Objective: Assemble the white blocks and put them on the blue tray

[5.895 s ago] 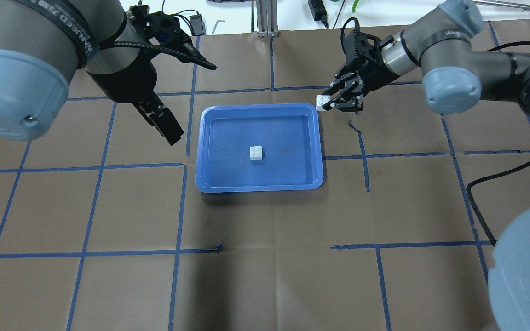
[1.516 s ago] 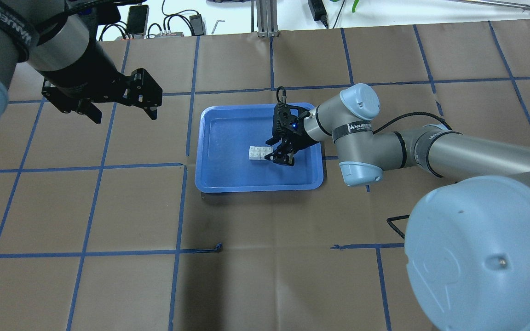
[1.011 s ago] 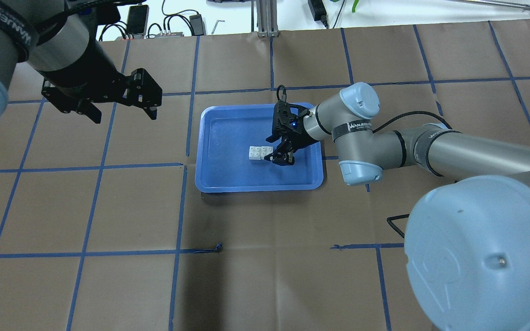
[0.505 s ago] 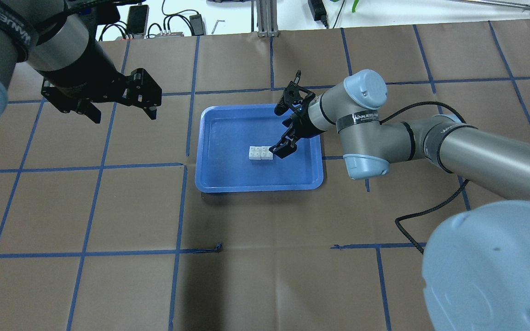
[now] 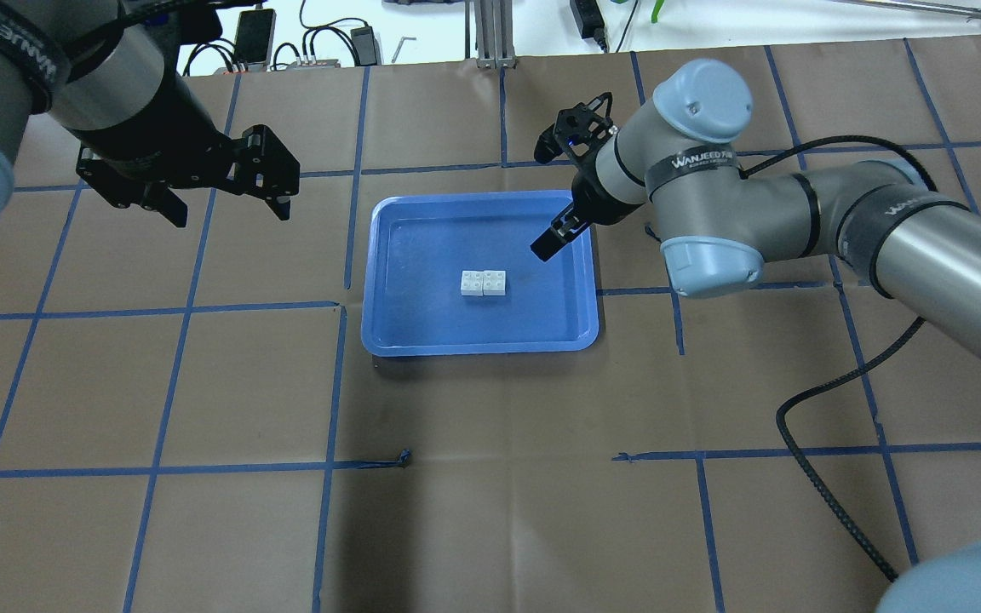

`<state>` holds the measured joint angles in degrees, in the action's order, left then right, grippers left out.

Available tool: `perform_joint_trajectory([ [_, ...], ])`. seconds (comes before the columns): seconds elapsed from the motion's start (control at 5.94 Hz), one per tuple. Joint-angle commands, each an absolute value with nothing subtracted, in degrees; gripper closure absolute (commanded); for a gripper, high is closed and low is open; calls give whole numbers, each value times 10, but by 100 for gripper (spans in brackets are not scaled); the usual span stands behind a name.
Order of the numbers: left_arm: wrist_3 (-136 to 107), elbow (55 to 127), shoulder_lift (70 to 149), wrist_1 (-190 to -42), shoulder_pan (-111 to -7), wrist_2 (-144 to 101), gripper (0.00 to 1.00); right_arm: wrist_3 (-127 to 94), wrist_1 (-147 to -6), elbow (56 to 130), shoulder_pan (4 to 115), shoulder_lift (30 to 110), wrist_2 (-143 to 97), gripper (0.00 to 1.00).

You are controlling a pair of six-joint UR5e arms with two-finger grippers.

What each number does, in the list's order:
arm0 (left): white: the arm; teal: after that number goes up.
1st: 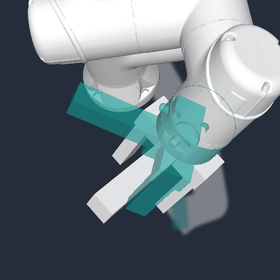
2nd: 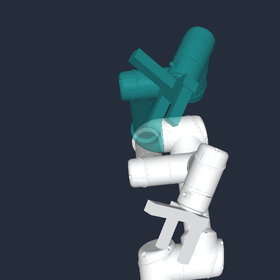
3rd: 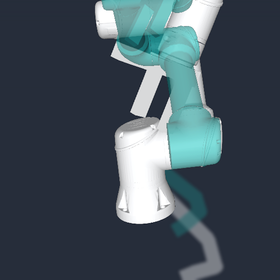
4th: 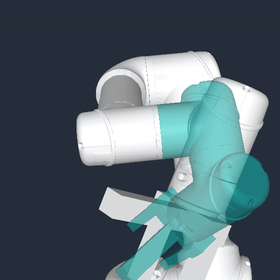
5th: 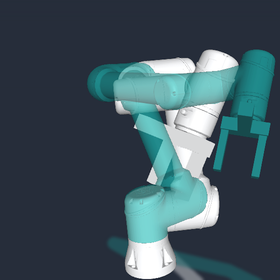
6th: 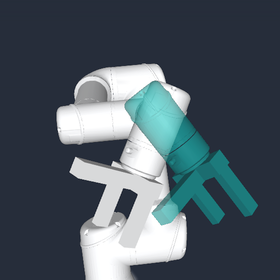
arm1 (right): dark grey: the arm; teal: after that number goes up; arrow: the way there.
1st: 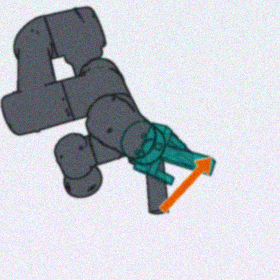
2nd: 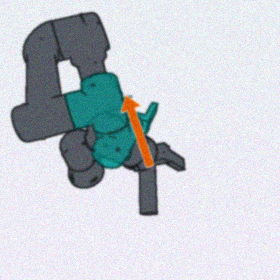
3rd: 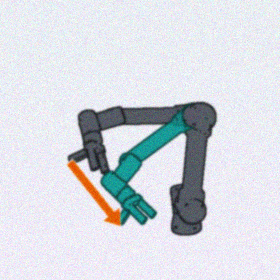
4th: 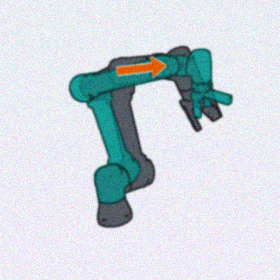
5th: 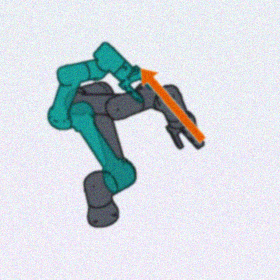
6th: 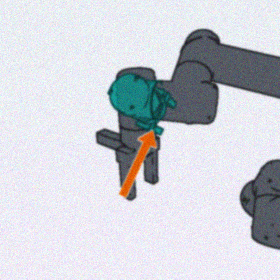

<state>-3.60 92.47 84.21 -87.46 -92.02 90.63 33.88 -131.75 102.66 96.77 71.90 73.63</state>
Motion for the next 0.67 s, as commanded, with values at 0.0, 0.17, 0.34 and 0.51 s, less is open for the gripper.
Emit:
perform_joint_trajectory([
  [0.0,-36,923,842,-875,-920,905,1,262,-1163,944,947,740,809,0],
  [0.17,-36,923,842,-874,-920,906,1,218,-1083,911,920,750,824,0],
  [0.34,-36,923,842,-874,-920,905,1,181,-996,888,893,767,826,0],
  [0.51,-36,923,842,-874,-920,905,1,115,-938,880,887,796,846,0],
])
